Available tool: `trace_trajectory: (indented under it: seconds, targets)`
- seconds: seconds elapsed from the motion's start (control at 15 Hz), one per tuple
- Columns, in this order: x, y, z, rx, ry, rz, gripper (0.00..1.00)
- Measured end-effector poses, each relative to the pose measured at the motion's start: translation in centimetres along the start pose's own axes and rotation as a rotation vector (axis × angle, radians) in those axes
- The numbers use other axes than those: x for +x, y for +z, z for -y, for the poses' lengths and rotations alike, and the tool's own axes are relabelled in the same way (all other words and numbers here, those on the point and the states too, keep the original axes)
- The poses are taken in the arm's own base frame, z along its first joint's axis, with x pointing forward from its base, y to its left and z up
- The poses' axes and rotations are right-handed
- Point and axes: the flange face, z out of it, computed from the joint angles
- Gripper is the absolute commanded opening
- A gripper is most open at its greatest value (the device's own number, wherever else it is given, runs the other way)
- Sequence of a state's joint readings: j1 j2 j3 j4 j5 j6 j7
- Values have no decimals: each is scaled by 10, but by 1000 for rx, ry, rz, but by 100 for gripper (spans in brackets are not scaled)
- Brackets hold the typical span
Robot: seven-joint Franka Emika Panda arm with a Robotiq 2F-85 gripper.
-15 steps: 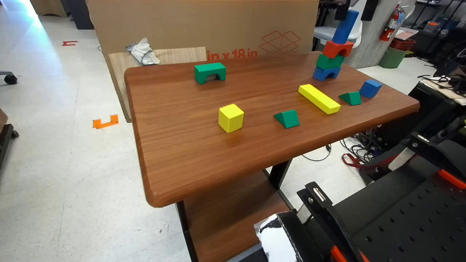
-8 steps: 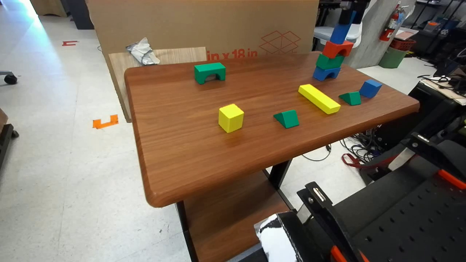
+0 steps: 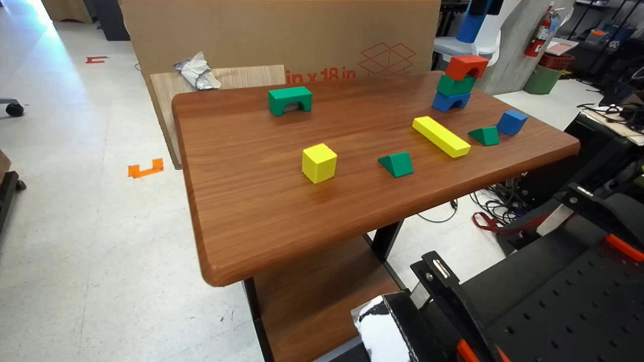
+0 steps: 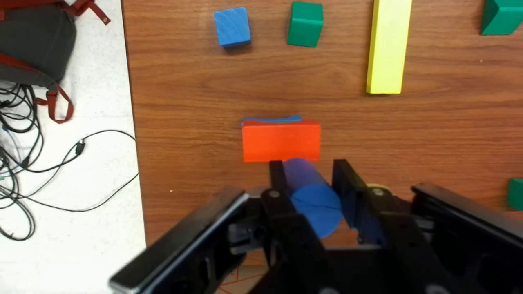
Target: Remove the plastic rod from the toy tower and put it on the table
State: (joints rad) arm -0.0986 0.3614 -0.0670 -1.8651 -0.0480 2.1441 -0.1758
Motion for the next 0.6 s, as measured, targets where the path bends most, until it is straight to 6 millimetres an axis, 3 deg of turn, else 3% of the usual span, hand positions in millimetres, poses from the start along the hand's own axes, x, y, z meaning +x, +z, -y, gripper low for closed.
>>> trace_trajectory:
  seconds: [0.33, 0.6]
  targets:
    - [13, -23, -1, 4, 6, -42, 8]
    - [31, -23, -7, 20, 19, -26, 8]
